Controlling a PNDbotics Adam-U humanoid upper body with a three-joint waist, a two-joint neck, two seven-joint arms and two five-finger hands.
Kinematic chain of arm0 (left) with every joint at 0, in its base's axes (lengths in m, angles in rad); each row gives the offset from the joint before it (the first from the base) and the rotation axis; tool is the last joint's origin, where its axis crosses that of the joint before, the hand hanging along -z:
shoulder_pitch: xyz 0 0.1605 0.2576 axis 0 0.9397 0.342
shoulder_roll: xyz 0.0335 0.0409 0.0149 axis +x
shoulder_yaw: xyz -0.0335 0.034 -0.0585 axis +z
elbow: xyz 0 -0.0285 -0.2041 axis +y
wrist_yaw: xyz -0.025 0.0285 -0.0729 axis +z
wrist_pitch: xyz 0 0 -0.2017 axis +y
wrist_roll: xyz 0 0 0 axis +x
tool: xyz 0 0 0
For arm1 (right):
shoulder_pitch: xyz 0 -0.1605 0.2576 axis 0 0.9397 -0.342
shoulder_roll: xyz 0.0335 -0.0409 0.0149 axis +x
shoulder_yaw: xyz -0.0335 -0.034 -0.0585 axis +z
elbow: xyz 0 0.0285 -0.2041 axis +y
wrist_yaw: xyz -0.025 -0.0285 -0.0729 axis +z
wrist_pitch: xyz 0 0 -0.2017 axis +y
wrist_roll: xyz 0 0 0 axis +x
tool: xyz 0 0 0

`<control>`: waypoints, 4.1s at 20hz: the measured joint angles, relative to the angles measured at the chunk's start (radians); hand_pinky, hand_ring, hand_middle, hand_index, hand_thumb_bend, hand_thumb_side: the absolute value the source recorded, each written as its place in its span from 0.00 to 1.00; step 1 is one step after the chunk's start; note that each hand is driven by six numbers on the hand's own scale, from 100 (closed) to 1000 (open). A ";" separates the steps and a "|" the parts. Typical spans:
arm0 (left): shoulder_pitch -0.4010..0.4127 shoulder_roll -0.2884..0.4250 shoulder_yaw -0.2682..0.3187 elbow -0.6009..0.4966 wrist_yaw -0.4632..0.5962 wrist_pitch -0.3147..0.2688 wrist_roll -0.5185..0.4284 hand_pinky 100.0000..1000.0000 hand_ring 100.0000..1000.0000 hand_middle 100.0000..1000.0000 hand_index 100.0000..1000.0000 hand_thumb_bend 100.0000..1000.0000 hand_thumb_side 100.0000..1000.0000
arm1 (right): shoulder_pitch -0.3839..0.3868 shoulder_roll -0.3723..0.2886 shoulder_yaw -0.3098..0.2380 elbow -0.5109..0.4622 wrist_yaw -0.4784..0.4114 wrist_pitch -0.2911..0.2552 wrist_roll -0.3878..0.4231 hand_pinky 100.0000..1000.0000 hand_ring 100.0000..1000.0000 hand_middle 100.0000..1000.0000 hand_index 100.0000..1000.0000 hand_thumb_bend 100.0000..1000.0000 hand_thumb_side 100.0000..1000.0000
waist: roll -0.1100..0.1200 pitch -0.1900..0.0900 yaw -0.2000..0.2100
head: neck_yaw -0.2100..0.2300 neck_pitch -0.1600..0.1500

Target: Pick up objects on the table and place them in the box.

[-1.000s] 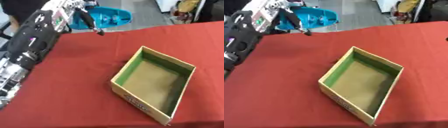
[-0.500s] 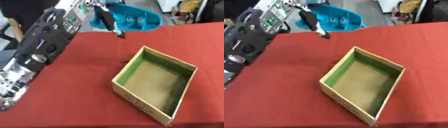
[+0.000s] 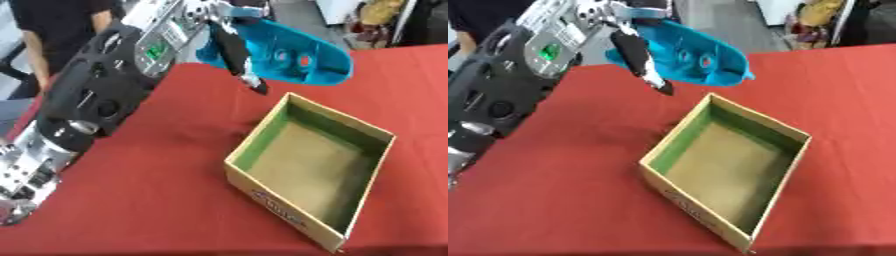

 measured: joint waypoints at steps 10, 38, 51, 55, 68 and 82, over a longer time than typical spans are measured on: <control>0.009 -0.032 -0.023 -0.024 0.027 0.005 -0.012 0.00 0.00 0.00 0.02 0.00 0.25 | 0.000 0.000 0.000 0.000 0.000 0.000 0.000 0.55 0.79 0.79 0.99 0.39 0.97 | 0.000 0.001 -0.002 | 0.003 0.000; 0.045 -0.183 -0.040 0.205 -0.013 -0.040 0.171 0.00 0.00 0.00 0.02 0.00 0.31 | -0.001 0.009 -0.013 -0.001 0.005 0.005 -0.015 0.55 0.78 0.79 0.99 0.38 0.97 | -0.005 0.010 -0.018 | 0.012 0.000; 0.083 -0.202 -0.081 0.247 0.012 -0.054 0.150 0.00 0.00 0.00 0.02 0.00 0.37 | -0.002 0.009 -0.012 -0.004 0.006 0.005 -0.014 0.55 0.79 0.79 0.99 0.38 0.97 | -0.005 0.013 -0.019 | 0.012 0.000; 0.093 -0.215 -0.086 0.262 0.012 -0.061 0.156 0.00 0.00 0.00 0.03 0.00 0.41 | -0.006 0.009 -0.012 -0.004 0.005 0.004 -0.012 0.55 0.79 0.79 0.99 0.38 0.97 | -0.005 0.013 -0.019 | 0.012 0.000; 0.109 -0.228 -0.103 0.271 0.005 -0.095 0.101 0.44 0.40 0.47 0.61 0.30 0.40 | -0.010 0.009 -0.012 -0.004 0.005 0.002 -0.010 0.55 0.79 0.79 0.99 0.38 0.97 | -0.005 0.013 -0.019 | 0.012 0.000; 0.114 -0.227 -0.096 0.260 -0.041 -0.129 -0.007 0.78 0.87 0.89 0.90 1.00 0.79 | -0.010 0.009 -0.012 -0.004 0.005 0.002 -0.010 0.55 0.78 0.79 0.99 0.38 0.97 | -0.005 0.014 -0.018 | 0.012 0.000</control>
